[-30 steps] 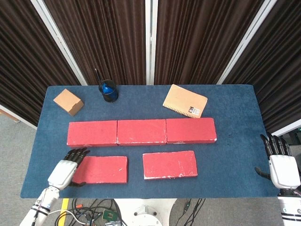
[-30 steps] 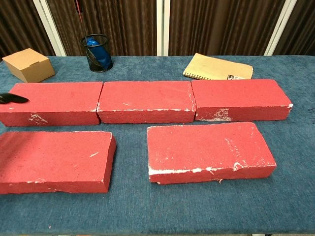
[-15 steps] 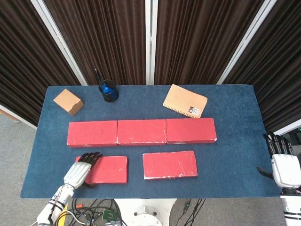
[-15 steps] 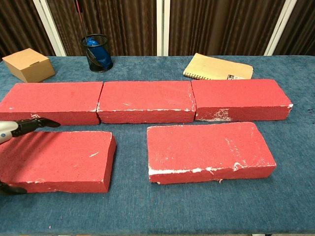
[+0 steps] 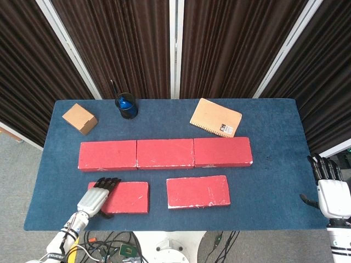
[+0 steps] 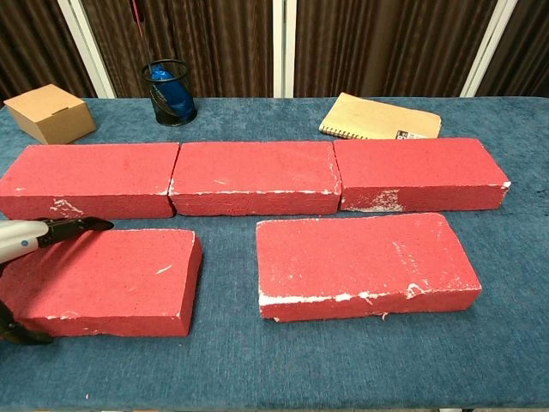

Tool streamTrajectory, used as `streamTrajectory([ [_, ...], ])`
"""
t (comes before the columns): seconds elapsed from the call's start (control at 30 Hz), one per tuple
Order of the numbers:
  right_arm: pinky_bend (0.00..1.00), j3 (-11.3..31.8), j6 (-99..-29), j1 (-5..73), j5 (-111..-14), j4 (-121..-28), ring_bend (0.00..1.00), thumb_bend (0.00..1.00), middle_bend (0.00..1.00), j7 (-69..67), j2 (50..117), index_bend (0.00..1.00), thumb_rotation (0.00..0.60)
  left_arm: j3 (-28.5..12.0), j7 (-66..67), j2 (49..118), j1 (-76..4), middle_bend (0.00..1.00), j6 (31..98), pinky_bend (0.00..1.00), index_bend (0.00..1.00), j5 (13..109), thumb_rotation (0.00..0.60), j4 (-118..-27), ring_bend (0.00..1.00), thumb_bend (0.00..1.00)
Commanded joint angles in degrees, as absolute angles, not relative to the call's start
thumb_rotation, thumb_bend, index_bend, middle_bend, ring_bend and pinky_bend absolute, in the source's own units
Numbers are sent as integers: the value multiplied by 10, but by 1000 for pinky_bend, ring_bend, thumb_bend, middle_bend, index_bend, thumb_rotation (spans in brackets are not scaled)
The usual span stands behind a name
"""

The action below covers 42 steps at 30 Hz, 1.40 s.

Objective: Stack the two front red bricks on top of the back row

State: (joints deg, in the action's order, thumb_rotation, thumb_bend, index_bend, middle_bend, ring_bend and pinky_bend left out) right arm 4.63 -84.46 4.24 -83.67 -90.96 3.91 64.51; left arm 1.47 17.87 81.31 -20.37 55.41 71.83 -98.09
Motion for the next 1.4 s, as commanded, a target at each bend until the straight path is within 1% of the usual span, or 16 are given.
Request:
streamTrajectory([
  [0.03, 0, 47, -844, 42, -836, -908, 0, 0, 0, 38, 646, 0, 600, 17, 178, 809, -207, 131, 551, 0, 0, 716, 600, -985, 0, 0],
  [0.1, 0, 46, -843, 43, -835, -907, 0, 0, 0, 38, 647, 0, 600, 17, 177, 809, -208, 192, 556, 0, 0, 720, 600, -985, 0, 2],
  [0.2, 0, 47, -842, 43, -833, -905, 0, 0, 0, 37, 649, 0, 600, 18, 175, 811, -207, 234, 565, 0, 1, 721, 600, -985, 0, 30],
  [0.3, 0, 48, -841, 42, -830, -903, 0, 0, 0, 36, 650, 0, 600, 17, 174, 809, -208, 258, 570, 0, 2, 720, 600, -993, 0, 63],
  [0.37, 0, 48, -841, 42, -829, -903, 0, 0, 0, 35, 650, 0, 600, 16, 173, 805, -207, 265, 576, 0, 2, 722, 600, -1000, 0, 67],
  [0.47, 0, 49, -843, 41, -829, -902, 0, 0, 0, 35, 650, 0, 600, 14, 169, 787, -206, 263, 591, 0, 2, 733, 600, -1024, 0, 70],
  [0.53, 0, 49, -844, 41, -828, -902, 0, 0, 0, 36, 649, 0, 600, 9, 168, 763, -210, 256, 597, 0, 2, 740, 600, -1041, 0, 70],
  [0.67, 0, 50, -840, 42, -822, -899, 0, 0, 0, 39, 649, 0, 600, -21, 172, 719, -226, 253, 605, 0, 2, 733, 600, -1063, 0, 70],
  [0.8, 0, 51, -837, 43, -820, -897, 0, 0, 0, 38, 650, 0, 600, -68, 200, 692, -266, 253, 589, 0, 2, 690, 600, -1066, 0, 70],
  [0.93, 0, 46, -832, 46, -830, -895, 0, 0, 0, 37, 649, 0, 600, -107, 213, 703, -315, 254, 549, 0, 2, 626, 600, -1038, 0, 71],
  [1.0, 0, 45, -833, 46, -833, -895, 0, 0, 0, 37, 651, 0, 600, -120, 205, 720, -339, 256, 524, 2, 2, 596, 600, -1006, 0, 71],
  [1.1, 0, 46, -834, 47, -834, -896, 0, 0, 0, 38, 652, 0, 600, -129, 192, 749, -368, 256, 487, 31, 2, 555, 600, -956, 0, 71],
  [1.2, 0, 48, -831, 48, -828, -901, 0, 0, 0, 43, 652, 0, 600, -133, 181, 776, -393, 256, 457, 34, 2, 522, 600, -907, 0, 70],
  [1.4, 0, 50, -823, 51, -818, -902, 0, 0, 0, 46, 652, 0, 600, -129, 165, 806, -420, 253, 430, 33, 2, 501, 600, -853, 0, 70],
])
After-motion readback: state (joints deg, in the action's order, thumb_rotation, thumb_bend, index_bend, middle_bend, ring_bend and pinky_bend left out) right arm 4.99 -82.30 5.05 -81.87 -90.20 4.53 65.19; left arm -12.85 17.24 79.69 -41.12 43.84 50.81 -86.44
